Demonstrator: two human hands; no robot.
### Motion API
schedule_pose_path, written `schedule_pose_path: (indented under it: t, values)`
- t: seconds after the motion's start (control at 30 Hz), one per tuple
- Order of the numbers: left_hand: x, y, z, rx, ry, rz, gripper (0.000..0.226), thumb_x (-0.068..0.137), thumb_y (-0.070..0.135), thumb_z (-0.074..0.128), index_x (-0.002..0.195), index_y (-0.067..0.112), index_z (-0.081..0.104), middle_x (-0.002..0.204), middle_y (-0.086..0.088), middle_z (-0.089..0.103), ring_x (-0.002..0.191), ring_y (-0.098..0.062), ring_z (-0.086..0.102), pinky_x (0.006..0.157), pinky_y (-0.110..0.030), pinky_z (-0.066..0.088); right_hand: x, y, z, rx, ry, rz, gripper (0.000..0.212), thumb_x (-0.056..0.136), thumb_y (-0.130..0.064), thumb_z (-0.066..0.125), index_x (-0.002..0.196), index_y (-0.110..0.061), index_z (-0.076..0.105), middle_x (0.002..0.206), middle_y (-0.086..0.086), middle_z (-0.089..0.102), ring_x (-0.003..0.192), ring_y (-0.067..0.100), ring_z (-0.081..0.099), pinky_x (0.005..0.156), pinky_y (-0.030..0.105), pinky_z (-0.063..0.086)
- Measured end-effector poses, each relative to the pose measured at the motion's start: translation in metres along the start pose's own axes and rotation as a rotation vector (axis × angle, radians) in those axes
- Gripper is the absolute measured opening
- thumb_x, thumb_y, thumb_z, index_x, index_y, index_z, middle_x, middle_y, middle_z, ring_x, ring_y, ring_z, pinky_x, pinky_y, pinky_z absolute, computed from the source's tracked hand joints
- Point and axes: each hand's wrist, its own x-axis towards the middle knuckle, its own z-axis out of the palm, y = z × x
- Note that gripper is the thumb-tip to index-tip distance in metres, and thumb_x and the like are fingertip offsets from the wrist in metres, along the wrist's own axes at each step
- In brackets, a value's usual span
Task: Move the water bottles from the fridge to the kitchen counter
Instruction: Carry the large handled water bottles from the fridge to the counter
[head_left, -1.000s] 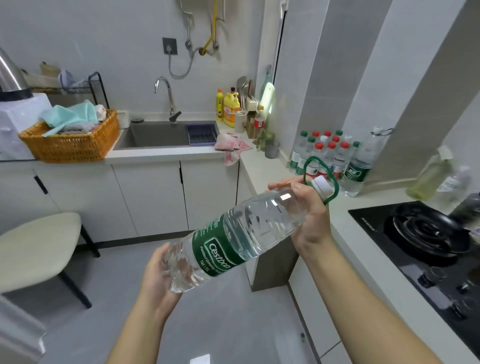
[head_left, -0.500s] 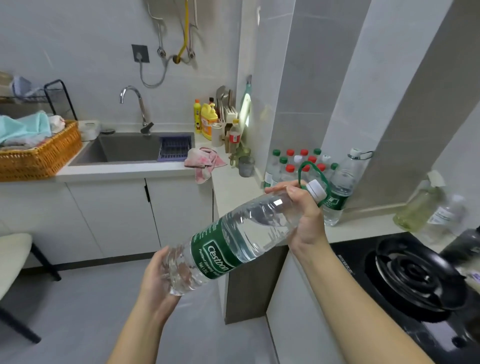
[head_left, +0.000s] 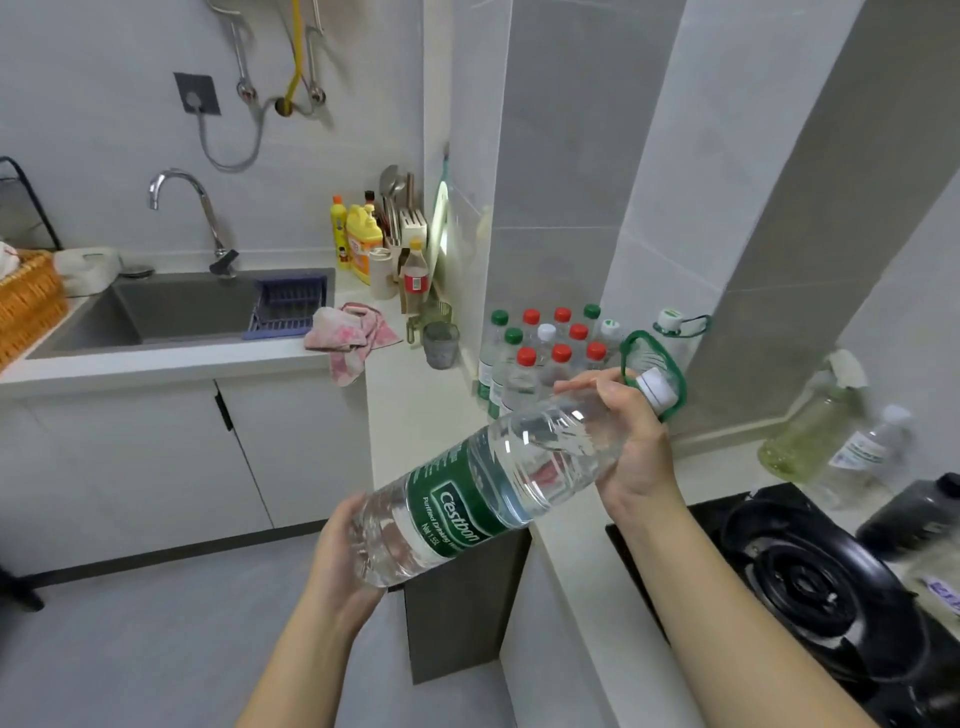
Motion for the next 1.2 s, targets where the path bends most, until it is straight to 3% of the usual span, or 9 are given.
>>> schedule_pose_path:
  t: [0.17,0.4,0.5,0.67,0.8,0.87,0.97,1.07,1.2]
  values:
    - [0.063,-0.016,0.029,-0.008,0.027,-0.081,0.033,0.095,0.029,0.045,0.101,0.004,0.067,0.090,-0.014,0.072,0.076,-0.029,0.071,0.087,-0.043,0.049,0.044,0.012,-0.031,-0.065,0.100,-0.021,0.040,0.064,-0.025,0.070,0.091,0.003,0.058,0.088,0.023,0.065,0.087,0.031,0.066,0.080,0.039,0.053]
    - [0.159,-0.031,0.067,0.056,0.019,-0.276,0.042,0.095,0.034,0.045,0.077,0.007,0.073,0.077,-0.014,0.072,0.069,-0.029,0.069,0.071,-0.037,0.049,0.111,0.030,-0.056,-0.178,0.230,-0.043,0.021,0.070,-0.015,0.067,0.080,0.001,0.059,0.079,0.016,0.068,0.083,0.029,0.066,0.078,0.038,0.056]
    - [0.198,-0.043,0.079,0.145,0.050,-0.396,0.038,0.093,0.037,0.048,0.101,0.005,0.067,0.086,-0.016,0.071,0.081,-0.033,0.066,0.071,-0.040,0.050,0.131,0.038,-0.064,-0.266,0.300,-0.049,0.012,0.073,-0.013,0.070,0.074,-0.003,0.063,0.078,0.013,0.069,0.085,0.029,0.065,0.090,0.047,0.052]
    - [0.235,-0.071,0.087,0.404,0.035,-0.477,0.044,0.101,0.039,0.040,0.126,0.006,0.057,0.117,-0.018,0.065,0.103,-0.036,0.063,0.084,-0.046,0.053,0.149,0.039,-0.072,-0.361,0.329,-0.084,0.017,0.079,0.002,0.063,0.065,-0.008,0.063,0.069,0.005,0.068,0.080,0.028,0.064,0.086,0.043,0.055]
    - [0.237,-0.079,0.094,0.698,-0.047,-0.310,0.018,0.100,0.014,0.044,0.098,0.010,0.062,0.098,-0.010,0.065,0.081,-0.023,0.063,0.070,-0.037,0.055,0.158,0.046,-0.077,-0.491,0.328,-0.067,0.019,0.082,0.006,0.065,0.069,-0.007,0.062,0.070,0.002,0.070,0.073,0.020,0.068,0.075,0.028,0.057]
    - [0.239,-0.087,0.093,0.860,-0.122,-0.225,0.020,0.098,0.013,0.044,0.098,0.019,0.063,0.108,-0.010,0.067,0.086,-0.024,0.064,0.074,-0.039,0.056,0.161,0.052,-0.079,-0.536,0.328,-0.046,0.006,0.076,-0.006,0.070,0.073,-0.008,0.064,0.073,0.002,0.072,0.075,0.017,0.070,0.074,0.023,0.055]
    - [0.242,-0.098,0.091,1.128,-0.240,-0.066,0.015,0.097,0.019,0.048,0.104,0.027,0.059,0.114,-0.001,0.065,0.092,-0.017,0.059,0.081,-0.032,0.050,0.165,0.061,-0.085,-0.661,0.306,-0.036,0.027,0.080,0.000,0.074,0.067,-0.024,0.071,0.076,0.002,0.074,0.077,0.018,0.071,0.076,0.026,0.057]
    - [0.245,-0.108,0.093,1.330,-0.347,0.031,0.040,0.091,0.024,0.060,0.130,0.022,0.054,0.121,0.001,0.060,0.100,-0.011,0.055,0.084,-0.019,0.039,0.169,0.067,-0.087,-0.766,0.266,-0.029,0.025,0.081,0.003,0.075,0.076,-0.020,0.069,0.080,0.007,0.073,0.076,0.015,0.071,0.073,0.024,0.058]
    - [0.252,-0.120,0.104,1.360,-0.368,0.043,0.060,0.079,0.027,0.076,0.134,0.019,0.051,0.114,0.004,0.056,0.103,-0.018,0.060,0.082,-0.021,0.042,0.174,0.073,-0.091,-0.827,0.277,-0.012,0.019,0.078,0.004,0.077,0.082,-0.011,0.066,0.078,0.000,0.070,0.068,-0.001,0.067,0.065,0.013,0.052]
